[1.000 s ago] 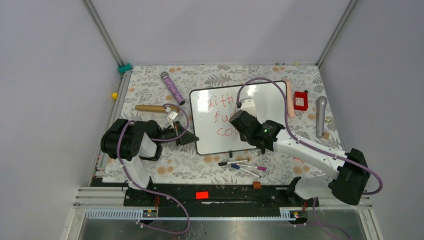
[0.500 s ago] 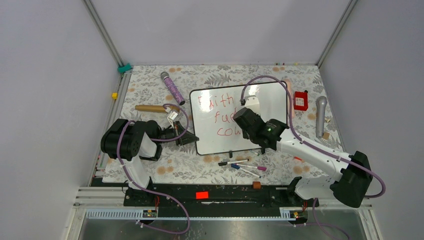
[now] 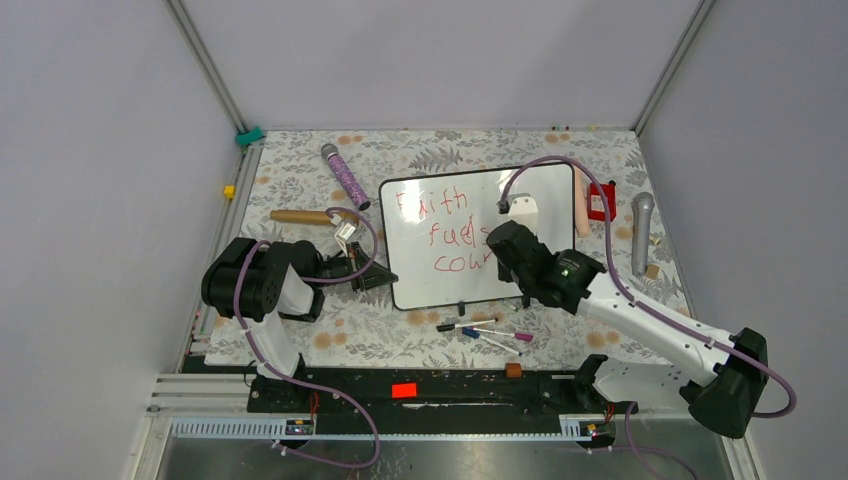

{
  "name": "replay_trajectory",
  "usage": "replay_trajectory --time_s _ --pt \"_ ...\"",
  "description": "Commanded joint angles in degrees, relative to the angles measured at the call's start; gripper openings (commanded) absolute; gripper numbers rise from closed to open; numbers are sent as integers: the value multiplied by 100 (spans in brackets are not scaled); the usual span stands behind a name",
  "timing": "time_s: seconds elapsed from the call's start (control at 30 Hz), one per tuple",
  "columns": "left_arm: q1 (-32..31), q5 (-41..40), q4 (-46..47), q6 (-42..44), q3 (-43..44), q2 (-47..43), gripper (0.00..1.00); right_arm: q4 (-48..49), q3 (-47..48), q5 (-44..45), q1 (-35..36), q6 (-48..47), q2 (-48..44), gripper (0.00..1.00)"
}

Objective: Write a sentence on the whiteboard

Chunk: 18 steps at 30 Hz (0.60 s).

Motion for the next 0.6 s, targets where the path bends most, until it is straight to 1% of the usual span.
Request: replay_trajectory --time_s 0.0,0.4,0.57 --pt "-22 138 389 53 100 9 0 57 -213 37 -47 63 -101 0" --pt "-19 130 389 54 96 10 0 68 -209 300 -99 107 144 0" --pt "-23 128 389 54 104 18 0 237 -206 413 -151 83 200 0"
